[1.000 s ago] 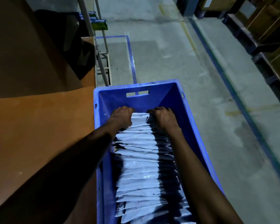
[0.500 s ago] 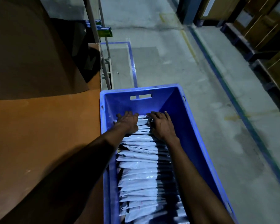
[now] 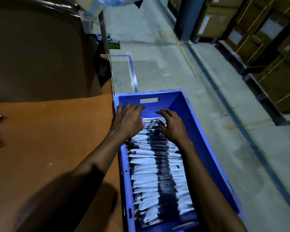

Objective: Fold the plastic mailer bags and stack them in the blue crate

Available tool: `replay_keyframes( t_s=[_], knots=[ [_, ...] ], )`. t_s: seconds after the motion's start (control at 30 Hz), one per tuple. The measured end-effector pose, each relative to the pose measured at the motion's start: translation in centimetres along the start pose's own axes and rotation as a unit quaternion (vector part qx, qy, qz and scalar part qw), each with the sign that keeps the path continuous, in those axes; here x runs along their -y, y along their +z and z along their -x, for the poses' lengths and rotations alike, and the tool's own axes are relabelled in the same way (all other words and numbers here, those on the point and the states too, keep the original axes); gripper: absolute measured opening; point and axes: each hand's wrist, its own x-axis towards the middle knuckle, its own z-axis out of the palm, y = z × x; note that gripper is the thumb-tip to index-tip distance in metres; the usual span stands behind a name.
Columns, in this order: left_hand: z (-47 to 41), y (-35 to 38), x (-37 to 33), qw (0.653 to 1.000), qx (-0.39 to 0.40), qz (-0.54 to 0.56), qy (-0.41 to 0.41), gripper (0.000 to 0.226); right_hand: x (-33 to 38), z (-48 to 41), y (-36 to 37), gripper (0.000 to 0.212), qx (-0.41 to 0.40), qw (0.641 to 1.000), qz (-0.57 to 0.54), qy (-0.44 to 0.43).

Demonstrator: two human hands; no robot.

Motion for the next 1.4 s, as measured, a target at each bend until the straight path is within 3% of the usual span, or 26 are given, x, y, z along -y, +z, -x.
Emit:
replay_keyframes(
  t_s=[0.13,0.4,0.63,0.83,1.03,1.2,1.3,1.4],
  knots=[
    [4.5,-2.2,2.6,0.991,-0.122,0.057,0.013,0.047,5.0,3.2,-1.5,0.038,-0.04,0.999,-0.012,-0.005],
    [16.5,-8.8,10.2,0.984,-0.141,0.097,-0.048,0.044,21.2,7.6,0.7,0.039,-0.064,0.995,-0.07,-0.034],
    [28.3,-13.1,23.4,0.975,-0.166,0.057,-0.136,0.042,37.1,8.1,8.2,0.035,-0.024,0.992,-0.083,-0.092],
    [33.9,-15.1,32.8,0.959,-0.193,0.026,-0.205,0.042,46.7,6.3,15.3,0.036,0.019,0.986,-0.108,-0.123],
    [34.1,-15.7,39.2,0.943,-0.202,-0.046,-0.261,0.061,52.5,2.0,21.5,0.035,0.037,0.98,-0.127,-0.145],
    [33.0,-14.5,43.4,0.952,-0.128,-0.044,-0.274,0.071,54.9,-0.7,25.2,0.036,0.049,0.978,-0.138,-0.151],
    [32.7,-13.9,44.1,0.955,-0.146,-0.041,-0.256,0.064,55.2,-1.1,26.0,0.02,0.008,0.976,-0.164,-0.144],
    [32.3,-13.7,43.5,0.95,-0.23,-0.035,-0.211,0.038,54.8,-0.4,24.7,0.014,-0.019,0.967,-0.202,-0.153]
  ],
)
